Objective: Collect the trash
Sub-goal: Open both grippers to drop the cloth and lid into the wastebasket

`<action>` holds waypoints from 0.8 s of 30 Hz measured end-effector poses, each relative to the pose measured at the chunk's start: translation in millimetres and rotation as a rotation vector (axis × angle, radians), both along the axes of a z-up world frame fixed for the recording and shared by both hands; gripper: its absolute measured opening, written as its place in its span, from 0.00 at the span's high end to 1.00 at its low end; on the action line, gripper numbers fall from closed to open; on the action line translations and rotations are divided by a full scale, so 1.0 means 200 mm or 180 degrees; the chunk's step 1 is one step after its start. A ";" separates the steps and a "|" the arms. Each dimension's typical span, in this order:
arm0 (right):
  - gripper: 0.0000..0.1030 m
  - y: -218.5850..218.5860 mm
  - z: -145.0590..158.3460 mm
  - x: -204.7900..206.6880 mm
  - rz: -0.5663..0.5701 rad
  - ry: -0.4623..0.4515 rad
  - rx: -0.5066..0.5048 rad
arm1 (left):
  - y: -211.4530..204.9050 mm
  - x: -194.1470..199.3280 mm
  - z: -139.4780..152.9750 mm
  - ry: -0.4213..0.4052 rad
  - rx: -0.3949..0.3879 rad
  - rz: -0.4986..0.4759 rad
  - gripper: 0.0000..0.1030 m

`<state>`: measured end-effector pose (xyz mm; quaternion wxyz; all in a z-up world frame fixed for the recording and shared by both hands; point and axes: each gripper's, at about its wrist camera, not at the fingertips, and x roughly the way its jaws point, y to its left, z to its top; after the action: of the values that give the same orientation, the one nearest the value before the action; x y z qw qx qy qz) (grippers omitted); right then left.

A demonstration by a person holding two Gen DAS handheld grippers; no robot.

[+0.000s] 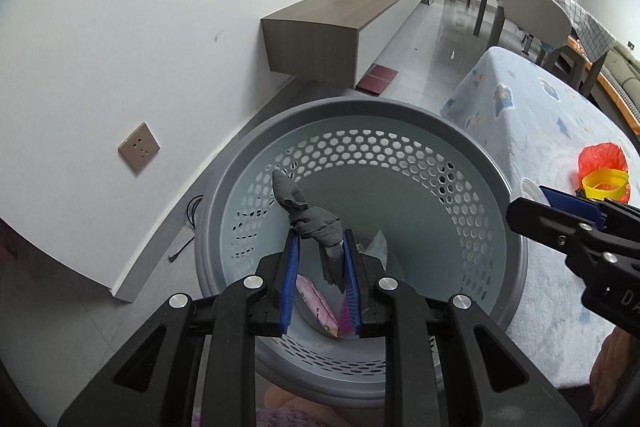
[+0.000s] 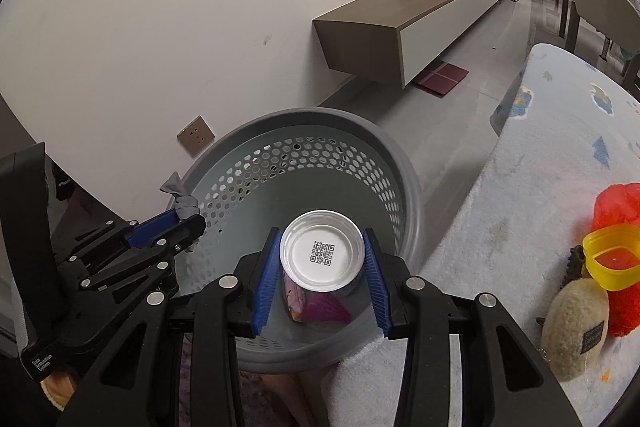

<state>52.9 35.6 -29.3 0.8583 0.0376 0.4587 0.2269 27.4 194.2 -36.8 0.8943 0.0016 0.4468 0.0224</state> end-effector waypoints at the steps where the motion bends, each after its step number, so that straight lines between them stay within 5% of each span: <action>1: 0.62 0.01 -0.01 0.02 0.0020 0.0006 0.0001 | 0.01 0.00 0.00 0.0002 -0.0006 0.0013 0.79; 10: 0.62 0.05 -0.05 0.13 0.0053 0.0070 0.0036 | 0.06 0.02 -0.01 0.0031 -0.0033 0.0144 0.76; 12: 0.59 0.05 -0.06 0.13 0.0056 0.0077 0.0043 | 0.06 0.02 0.00 0.0019 -0.0025 0.0156 0.71; 16: 0.39 0.02 -0.04 0.13 0.0024 0.0007 0.0068 | 0.07 0.01 0.01 -0.0031 -0.0009 0.0192 0.43; 24: 0.39 0.00 -0.03 0.12 -0.0022 0.0018 0.0094 | 0.09 0.02 0.01 -0.0044 -0.0017 0.0255 0.34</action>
<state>77.1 35.2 -35.9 0.8571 0.0525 0.4576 0.2306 30.4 212.1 -34.1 0.8958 -0.0188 0.4404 0.0570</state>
